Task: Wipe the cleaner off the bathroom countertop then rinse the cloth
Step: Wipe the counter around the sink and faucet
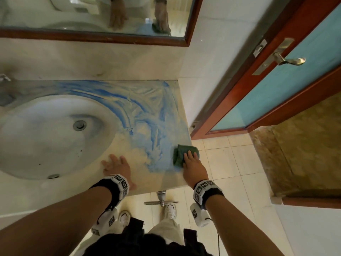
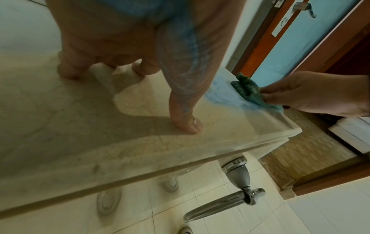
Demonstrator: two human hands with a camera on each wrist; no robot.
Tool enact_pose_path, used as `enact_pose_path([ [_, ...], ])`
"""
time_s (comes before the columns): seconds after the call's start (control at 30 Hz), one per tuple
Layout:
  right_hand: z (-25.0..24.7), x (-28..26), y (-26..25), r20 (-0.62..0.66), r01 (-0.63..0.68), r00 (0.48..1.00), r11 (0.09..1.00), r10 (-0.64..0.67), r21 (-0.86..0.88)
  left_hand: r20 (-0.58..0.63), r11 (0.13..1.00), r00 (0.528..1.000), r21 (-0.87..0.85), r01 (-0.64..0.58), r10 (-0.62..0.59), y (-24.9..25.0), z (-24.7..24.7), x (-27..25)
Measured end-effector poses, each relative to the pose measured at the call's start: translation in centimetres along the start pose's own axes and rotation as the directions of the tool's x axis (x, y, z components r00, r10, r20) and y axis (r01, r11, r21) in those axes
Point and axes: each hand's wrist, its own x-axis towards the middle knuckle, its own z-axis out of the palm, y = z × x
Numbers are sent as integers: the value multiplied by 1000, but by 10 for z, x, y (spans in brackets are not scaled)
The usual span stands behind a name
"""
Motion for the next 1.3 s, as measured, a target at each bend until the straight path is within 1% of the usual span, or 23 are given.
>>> enact_pose_path([
  [0.13,18,-50,12,1,79,997,996,-79,-36,-25,1000,1000,13,-2,3,-4,4,4],
  [0.2,24,-59,22,0,120,993,993,-120,-21,-39,1000,999,25,-5,6,-5,6,6],
  [0.3,19,-41,32,37,188,982,981,-187,-34,-22,1000,1000,22,-2,2,-3,7,8],
  [0.47,-4,28,31,53,259,965,964,-256,-59,-5,999,1000,36,26,-26,0,3,2],
  [0.53,-11,45,26,66,276,960,956,-271,-98,-1,998,999,52,32,-32,1,3,1],
  [0.6,-10,40,25,82,278,959,954,-270,-112,8,998,999,48,38,-38,-1,7,3],
  [0.67,-2,16,31,96,296,953,951,-287,-94,8,999,999,38,34,-35,-3,12,8],
  [0.73,8,-15,44,97,337,938,940,-332,-44,3,1000,1000,4,15,-15,-10,18,14],
  [0.8,17,-34,55,101,390,919,917,-382,-80,-18,1000,1000,-28,-3,2,-16,23,19],
  [0.87,18,-29,57,111,403,914,906,-391,-129,-35,999,999,-52,-16,15,-21,28,25],
  [0.9,13,-22,55,130,416,906,904,-402,-103,-39,998,999,-65,-17,15,-22,31,27],
  [0.97,1,2,50,143,462,883,881,-447,-103,-51,994,999,-104,-14,8,-24,36,29],
  [1.03,-13,32,42,120,437,897,893,-425,-104,-61,990,998,-143,-22,13,-23,36,27],
  [1.07,-19,45,38,130,423,903,900,-410,-102,-54,988,998,-151,-23,15,-23,36,26],
  [1.17,-27,65,29,140,390,916,918,-377,-77,-43,988,999,-156,-21,14,-22,35,23],
  [1.23,-20,55,30,141,366,925,927,-353,-83,-44,987,999,-159,-22,15,-22,33,21],
  [1.3,-9,30,37,150,362,926,928,-347,-87,-43,985,999,-168,-25,18,-21,33,19],
])
